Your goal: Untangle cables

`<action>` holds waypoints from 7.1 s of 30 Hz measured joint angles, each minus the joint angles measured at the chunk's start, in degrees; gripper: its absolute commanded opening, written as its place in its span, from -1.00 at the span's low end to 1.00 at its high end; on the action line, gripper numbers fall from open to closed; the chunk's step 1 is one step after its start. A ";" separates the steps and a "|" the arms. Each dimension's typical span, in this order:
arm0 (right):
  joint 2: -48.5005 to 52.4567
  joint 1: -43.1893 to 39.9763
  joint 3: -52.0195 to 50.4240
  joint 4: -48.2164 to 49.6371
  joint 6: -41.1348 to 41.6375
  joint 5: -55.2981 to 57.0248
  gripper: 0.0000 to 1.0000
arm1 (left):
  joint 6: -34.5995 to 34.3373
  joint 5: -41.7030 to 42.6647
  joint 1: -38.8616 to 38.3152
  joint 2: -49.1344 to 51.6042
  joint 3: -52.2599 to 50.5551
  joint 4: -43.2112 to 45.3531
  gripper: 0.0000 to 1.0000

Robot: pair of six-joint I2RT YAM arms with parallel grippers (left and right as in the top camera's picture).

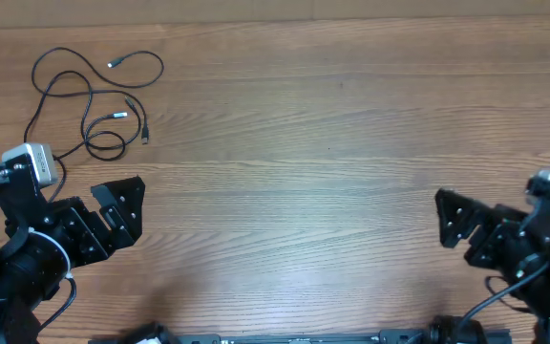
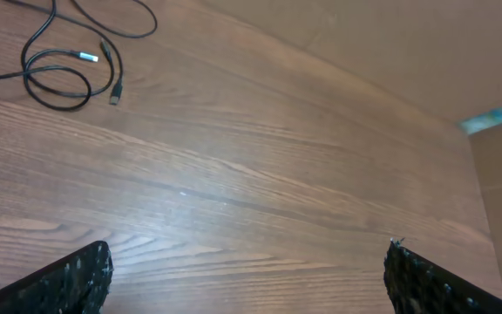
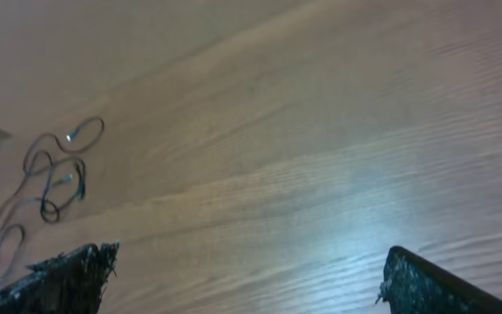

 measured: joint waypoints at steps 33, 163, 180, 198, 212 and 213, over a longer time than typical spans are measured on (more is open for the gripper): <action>-26.38 7.61 -47.08 45.13 -2.84 8.00 1.00 | 0.00 -0.04 0.00 0.00 0.00 0.00 0.99; -38.12 8.66 -69.99 67.91 -17.03 14.82 1.00 | 0.02 -0.02 0.00 0.00 0.00 0.02 0.99; -38.12 8.66 -69.99 67.95 -17.05 14.80 1.00 | 0.00 -0.02 0.00 0.00 0.00 0.02 0.99; -38.12 8.66 -69.99 67.91 -17.03 14.82 1.00 | 0.00 -0.02 0.00 0.00 0.00 0.02 0.99; -38.12 8.66 -69.99 67.95 -17.03 14.82 1.00 | 0.02 -0.02 0.00 0.00 0.00 0.02 0.99; -38.12 8.66 -69.99 67.91 -17.05 14.82 1.00 | 0.02 -0.07 0.00 0.00 0.00 0.02 0.99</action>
